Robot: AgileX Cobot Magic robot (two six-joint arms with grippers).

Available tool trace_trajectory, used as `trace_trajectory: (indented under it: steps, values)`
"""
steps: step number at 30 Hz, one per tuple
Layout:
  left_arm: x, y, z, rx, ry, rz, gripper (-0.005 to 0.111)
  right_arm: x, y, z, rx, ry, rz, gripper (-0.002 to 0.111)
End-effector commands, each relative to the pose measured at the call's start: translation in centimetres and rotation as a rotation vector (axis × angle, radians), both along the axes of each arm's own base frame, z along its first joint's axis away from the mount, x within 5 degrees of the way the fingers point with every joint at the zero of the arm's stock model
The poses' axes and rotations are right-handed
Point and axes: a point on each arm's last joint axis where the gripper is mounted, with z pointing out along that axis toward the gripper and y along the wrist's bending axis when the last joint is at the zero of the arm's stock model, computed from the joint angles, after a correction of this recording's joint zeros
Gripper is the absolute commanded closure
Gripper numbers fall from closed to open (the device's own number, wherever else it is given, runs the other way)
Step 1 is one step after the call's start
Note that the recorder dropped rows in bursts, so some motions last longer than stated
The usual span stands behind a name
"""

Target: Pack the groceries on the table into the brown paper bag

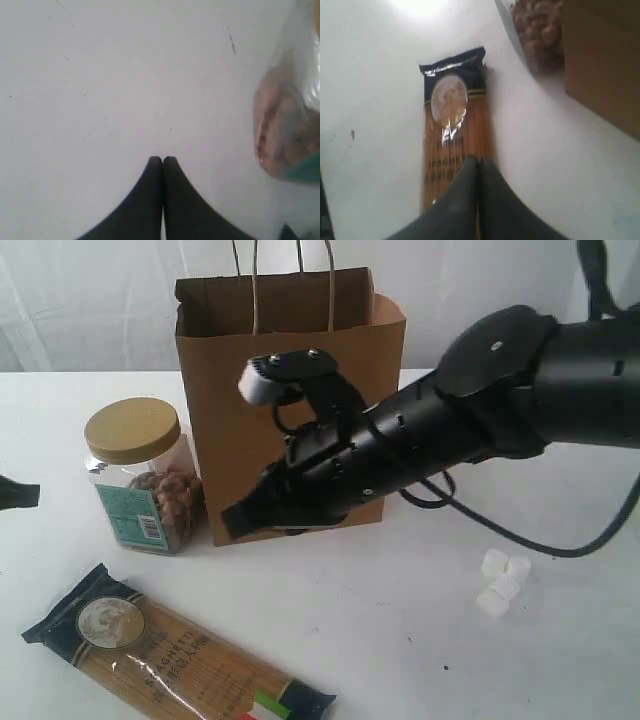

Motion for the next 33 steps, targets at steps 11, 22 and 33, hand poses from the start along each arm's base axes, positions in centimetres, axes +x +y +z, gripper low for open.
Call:
trace_trajectory:
  steps: [11,22,33]
  values:
    - [3.1,-1.1,-4.0,-0.112,-0.051,-0.04,0.107,-1.3,3.5,-2.1,-0.035,-0.024,0.058,0.108]
    - [2.9,-0.9,-3.2,0.095,-0.093,-0.193,0.106,-1.4,2.9,-2.6,-0.136,-0.103,0.149,0.108]
    - [3.5,-1.5,-2.0,0.311,-0.264,-0.385,0.008,-0.6,2.8,-2.5,-0.145,-0.166,0.105,0.108]
